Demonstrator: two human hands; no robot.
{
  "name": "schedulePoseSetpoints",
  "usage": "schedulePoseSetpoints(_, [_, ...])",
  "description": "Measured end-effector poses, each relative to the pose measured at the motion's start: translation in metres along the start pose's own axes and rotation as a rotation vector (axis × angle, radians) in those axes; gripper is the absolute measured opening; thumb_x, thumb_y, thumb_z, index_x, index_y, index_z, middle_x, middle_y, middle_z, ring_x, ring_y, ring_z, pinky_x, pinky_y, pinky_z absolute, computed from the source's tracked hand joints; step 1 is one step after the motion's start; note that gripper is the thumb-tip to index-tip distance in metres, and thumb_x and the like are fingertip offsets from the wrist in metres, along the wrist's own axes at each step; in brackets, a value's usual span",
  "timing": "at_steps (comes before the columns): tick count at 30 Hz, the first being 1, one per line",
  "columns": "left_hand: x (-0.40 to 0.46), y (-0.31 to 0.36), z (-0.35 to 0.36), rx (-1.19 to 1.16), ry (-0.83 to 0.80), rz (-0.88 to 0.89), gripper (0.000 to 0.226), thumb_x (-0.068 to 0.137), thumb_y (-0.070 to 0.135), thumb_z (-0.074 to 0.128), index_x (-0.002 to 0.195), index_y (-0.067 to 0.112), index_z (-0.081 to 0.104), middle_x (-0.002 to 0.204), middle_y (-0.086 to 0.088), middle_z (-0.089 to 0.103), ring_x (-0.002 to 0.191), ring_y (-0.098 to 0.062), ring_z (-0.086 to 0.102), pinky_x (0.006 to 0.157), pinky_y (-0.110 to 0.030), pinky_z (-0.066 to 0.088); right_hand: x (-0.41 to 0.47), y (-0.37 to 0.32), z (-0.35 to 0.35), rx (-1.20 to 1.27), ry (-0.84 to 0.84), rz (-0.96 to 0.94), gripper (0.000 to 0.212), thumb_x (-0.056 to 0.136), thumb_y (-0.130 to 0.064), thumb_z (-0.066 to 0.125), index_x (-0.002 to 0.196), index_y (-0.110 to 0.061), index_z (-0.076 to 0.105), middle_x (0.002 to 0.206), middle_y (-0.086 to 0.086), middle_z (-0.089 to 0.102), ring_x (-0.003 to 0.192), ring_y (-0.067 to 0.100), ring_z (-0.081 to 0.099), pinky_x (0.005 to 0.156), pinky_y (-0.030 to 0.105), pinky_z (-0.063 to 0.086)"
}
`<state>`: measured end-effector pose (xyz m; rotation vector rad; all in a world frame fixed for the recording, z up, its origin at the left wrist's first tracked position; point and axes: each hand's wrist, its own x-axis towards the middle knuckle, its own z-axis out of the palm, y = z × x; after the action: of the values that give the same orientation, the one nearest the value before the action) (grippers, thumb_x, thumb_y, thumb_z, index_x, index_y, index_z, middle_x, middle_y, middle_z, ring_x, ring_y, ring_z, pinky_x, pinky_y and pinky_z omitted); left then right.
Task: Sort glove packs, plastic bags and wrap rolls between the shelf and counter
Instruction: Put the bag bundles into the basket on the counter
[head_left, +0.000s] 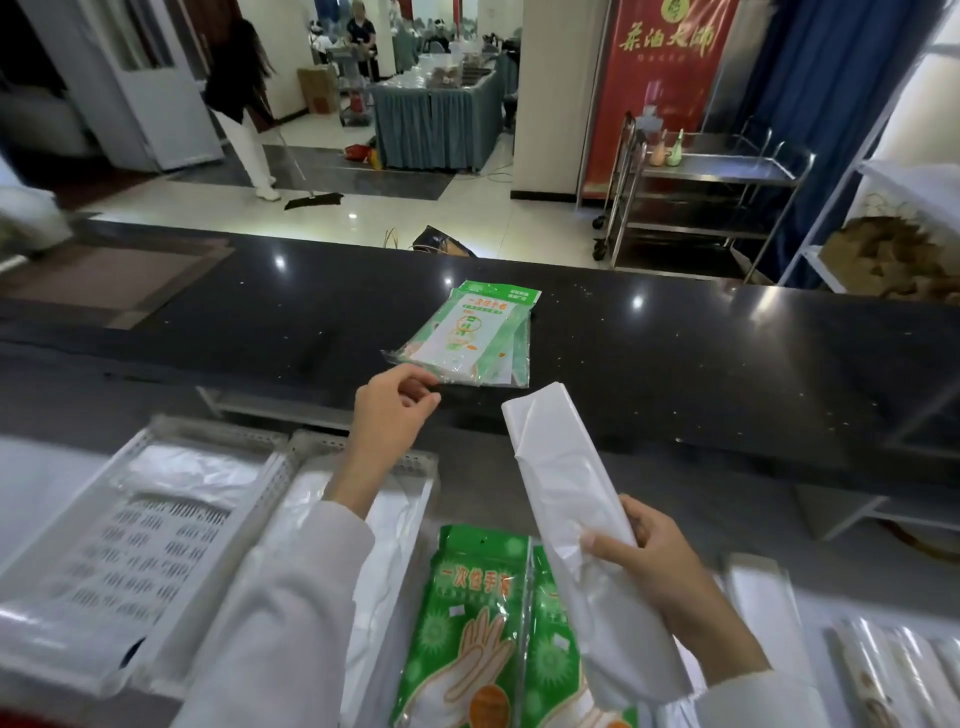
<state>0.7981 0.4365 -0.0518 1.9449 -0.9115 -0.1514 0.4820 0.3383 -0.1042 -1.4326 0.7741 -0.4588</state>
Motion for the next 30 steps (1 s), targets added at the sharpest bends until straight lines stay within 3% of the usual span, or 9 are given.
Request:
schedulePoseSetpoints(5, [-0.077,-0.016,0.014,-0.196,-0.020,-0.146,0.015,0.088,0.011,0.078,0.096,0.024,0.074,0.085,0.003,0.075,0.078,-0.013,0.070,0.071,-0.029,0.061,-0.005,0.010,0.020,0.016,-0.034,0.022,0.034,0.068,-0.032,0.087,0.100,-0.029,0.076,0.098,0.006,0.081,0.082,0.026,0.078,0.065,0.031,0.061])
schedulePoseSetpoints(8, [-0.123,-0.024,0.033,-0.298,-0.088,-0.361,0.009,0.095,0.030,0.073,0.103,0.032,0.070,0.098,0.006,0.074,0.093,-0.016,0.072,0.075,-0.032,0.062,-0.007,0.018,0.031,0.047,-0.048,0.035,0.038,0.065,-0.035,0.088,0.101,-0.031,0.077,0.100,0.006,0.081,0.084,0.026,0.079,0.066,0.031,0.061])
schedulePoseSetpoints(12, [-0.166,-0.022,0.057,-0.531,-0.309,-0.623,0.047,0.093,0.061,0.060,0.116,0.020,0.070,0.107,-0.004,0.079,0.097,-0.021,0.077,0.084,-0.038,0.063,-0.009,0.031,0.044,0.023,-0.071,0.062,0.038,0.067,-0.033,0.087,0.104,-0.032,0.076,0.102,0.005,0.081,0.089,0.029,0.079,0.072,0.039,0.064])
schedulePoseSetpoints(14, [-0.180,-0.019,0.061,-0.705,-0.348,-0.696,0.045,0.098,0.053,0.061,0.119,0.015,0.070,0.108,-0.007,0.080,0.098,-0.024,0.077,0.080,-0.036,0.063,-0.010,0.036,0.052,0.014,-0.083,0.079,0.038,0.067,-0.031,0.087,0.104,-0.033,0.076,0.101,0.004,0.082,0.088,0.027,0.079,0.072,0.039,0.065])
schedulePoseSetpoints(17, [-0.199,-0.021,0.062,-0.882,-0.312,-0.751,0.050,0.085,0.038,0.082,0.127,0.015,0.068,0.116,-0.009,0.078,0.104,-0.028,0.076,0.080,-0.038,0.062,-0.011,0.045,0.065,0.021,-0.107,0.104,0.045,0.070,-0.026,0.086,0.113,-0.023,0.074,0.102,0.003,0.082,0.087,0.025,0.080,0.068,0.033,0.063])
schedulePoseSetpoints(20, [-0.209,-0.025,0.064,-0.894,-0.236,-0.745,0.054,0.082,0.023,0.085,0.130,0.015,0.064,0.116,-0.011,0.078,0.106,-0.032,0.075,0.087,-0.046,0.062,-0.013,0.051,0.080,0.038,-0.140,0.132,0.044,0.074,-0.026,0.086,0.115,-0.019,0.074,0.102,0.004,0.082,0.088,0.025,0.080,0.067,0.030,0.062])
schedulePoseSetpoints(23, [-0.214,-0.031,0.060,-0.915,-0.108,-0.777,0.045,0.088,0.009,0.080,0.129,0.014,0.062,0.111,-0.010,0.079,0.100,-0.032,0.077,0.078,-0.043,0.063,-0.013,0.054,0.096,0.002,-0.157,0.145,0.044,0.072,-0.032,0.086,0.113,-0.020,0.074,0.101,0.000,0.082,0.089,0.023,0.080,0.071,0.032,0.064])
schedulePoseSetpoints(26, [-0.214,-0.039,0.048,-0.904,-0.059,-0.773,0.040,0.089,0.006,0.078,0.124,0.013,0.062,0.107,-0.008,0.080,0.097,-0.030,0.078,0.072,-0.041,0.063,-0.012,0.055,0.112,-0.015,-0.160,0.134,0.045,0.070,-0.035,0.087,0.110,-0.019,0.075,0.101,-0.002,0.082,0.088,0.017,0.079,0.067,0.023,0.059])
schedulePoseSetpoints(30, [-0.206,-0.052,0.028,-0.889,-0.045,-0.760,0.038,0.088,0.000,0.076,0.123,0.010,0.062,0.109,-0.014,0.079,0.101,-0.035,0.076,0.086,-0.049,0.063,-0.010,0.053,0.132,-0.091,-0.166,0.140,0.058,0.063,-0.052,0.088,0.112,-0.024,0.073,0.104,-0.010,0.080,0.090,0.009,0.077,0.069,0.023,0.060])
